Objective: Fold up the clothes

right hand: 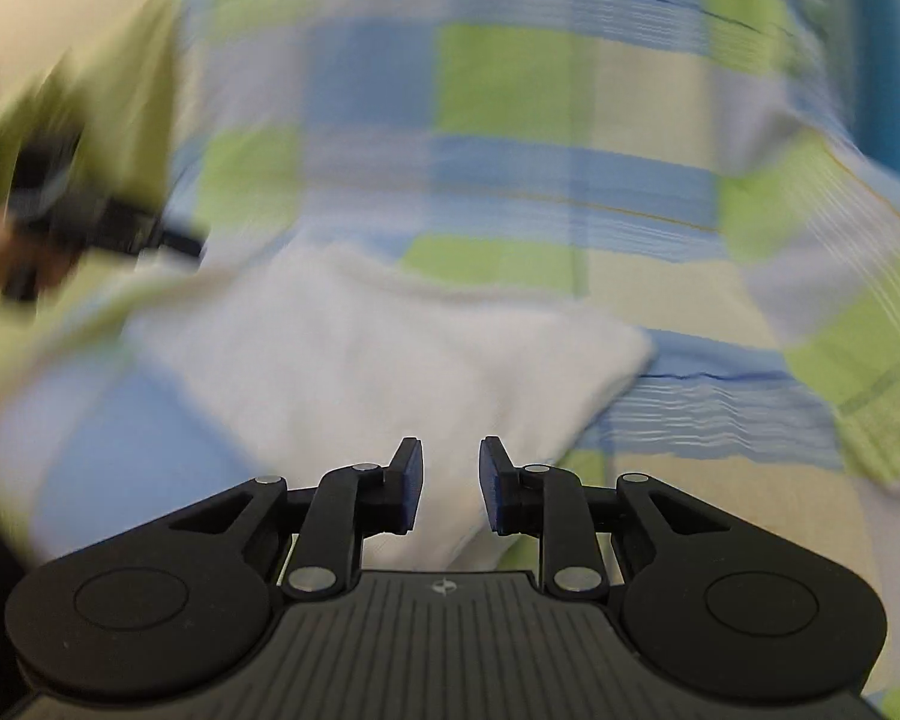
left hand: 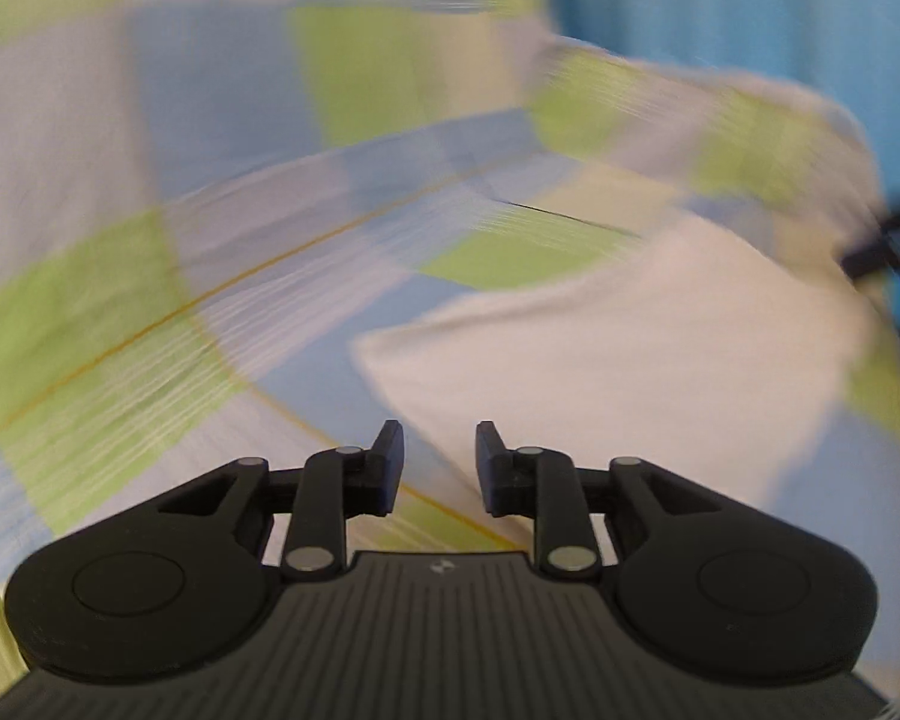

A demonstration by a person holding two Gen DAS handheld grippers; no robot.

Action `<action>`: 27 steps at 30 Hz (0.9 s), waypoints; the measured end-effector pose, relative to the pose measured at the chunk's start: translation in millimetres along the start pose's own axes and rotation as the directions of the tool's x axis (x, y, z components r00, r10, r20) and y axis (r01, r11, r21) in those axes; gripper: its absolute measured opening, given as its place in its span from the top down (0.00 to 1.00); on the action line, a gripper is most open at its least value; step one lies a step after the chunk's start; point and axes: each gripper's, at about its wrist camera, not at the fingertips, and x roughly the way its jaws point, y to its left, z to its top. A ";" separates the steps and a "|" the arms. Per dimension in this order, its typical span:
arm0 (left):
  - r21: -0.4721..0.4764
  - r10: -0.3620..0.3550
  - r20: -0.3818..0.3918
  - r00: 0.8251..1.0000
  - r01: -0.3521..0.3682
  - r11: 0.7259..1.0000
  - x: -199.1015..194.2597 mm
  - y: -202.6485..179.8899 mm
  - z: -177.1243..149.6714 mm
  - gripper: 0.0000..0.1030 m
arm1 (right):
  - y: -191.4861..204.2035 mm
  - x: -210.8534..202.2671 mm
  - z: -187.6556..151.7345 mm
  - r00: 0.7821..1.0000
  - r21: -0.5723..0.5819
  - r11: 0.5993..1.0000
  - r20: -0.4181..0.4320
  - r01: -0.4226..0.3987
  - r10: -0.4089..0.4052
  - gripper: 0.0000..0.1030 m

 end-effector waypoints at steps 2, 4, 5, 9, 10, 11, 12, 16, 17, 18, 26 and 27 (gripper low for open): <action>0.196 -0.030 -0.009 1.000 0.031 0.980 -10.9 -41.0 -8.5 0.63 | 33.2 4.1 -2.1 0.997 -0.225 0.974 -0.059 0.035 -0.050 0.76; 0.380 -0.016 -0.029 0.999 0.025 0.925 -13.5 -73.0 -21.1 0.60 | 53.6 10.5 -7.5 0.990 -0.384 0.921 -0.090 0.066 -0.108 0.76; 0.460 0.005 -0.041 0.999 0.015 0.888 -12.2 -85.8 -27.8 0.60 | 59.2 14.6 -11.3 0.986 -0.441 0.894 -0.096 0.082 -0.138 0.76; 0.664 0.093 -0.004 0.996 -0.067 0.745 -3.7 -112.4 -41.9 0.60 | 77.9 29.6 -25.5 0.965 -0.633 0.762 -0.089 0.137 -0.247 0.70; 0.697 0.120 0.003 0.993 -0.088 0.711 -0.1 -115.3 -41.7 0.60 | 80.2 32.6 -28.1 0.961 -0.665 0.732 -0.076 0.150 -0.267 0.69; 0.724 0.137 0.003 0.991 -0.096 0.683 3.3 -116.5 -42.0 0.60 | 81.4 35.8 -29.2 0.957 -0.686 0.710 -0.068 0.160 -0.282 0.69; 0.747 0.149 0.002 0.989 -0.101 0.658 5.8 -115.6 -44.6 0.62 | 80.8 39.0 -29.5 0.953 -0.696 0.698 -0.064 0.169 -0.295 0.69; 0.794 0.193 -0.028 0.981 -0.096 0.600 20.0 -107.0 -49.3 0.87 | 73.9 49.8 -27.9 0.942 -0.689 0.701 -0.079 0.186 -0.328 0.81; 0.796 0.197 -0.030 0.980 -0.096 0.597 20.9 -106.0 -50.4 0.91 | 72.3 49.6 -27.9 0.940 -0.679 0.711 -0.088 0.185 -0.328 0.96; 0.796 0.199 -0.030 0.980 -0.097 0.597 21.1 -105.6 -51.5 0.92 | 70.7 49.3 -27.9 0.939 -0.669 0.721 -0.097 0.184 -0.329 0.98; 0.736 0.198 -0.048 0.979 -0.099 0.670 -19.0 -105.5 -56.4 0.95 | 80.4 2.8 -28.9 0.945 -0.595 0.791 -0.154 0.144 -0.288 0.99; 0.728 0.192 -0.055 0.980 -0.093 0.680 -25.1 -108.2 -57.9 0.95 | 84.6 -3.0 -30.5 0.948 -0.593 0.795 -0.160 0.130 -0.275 0.99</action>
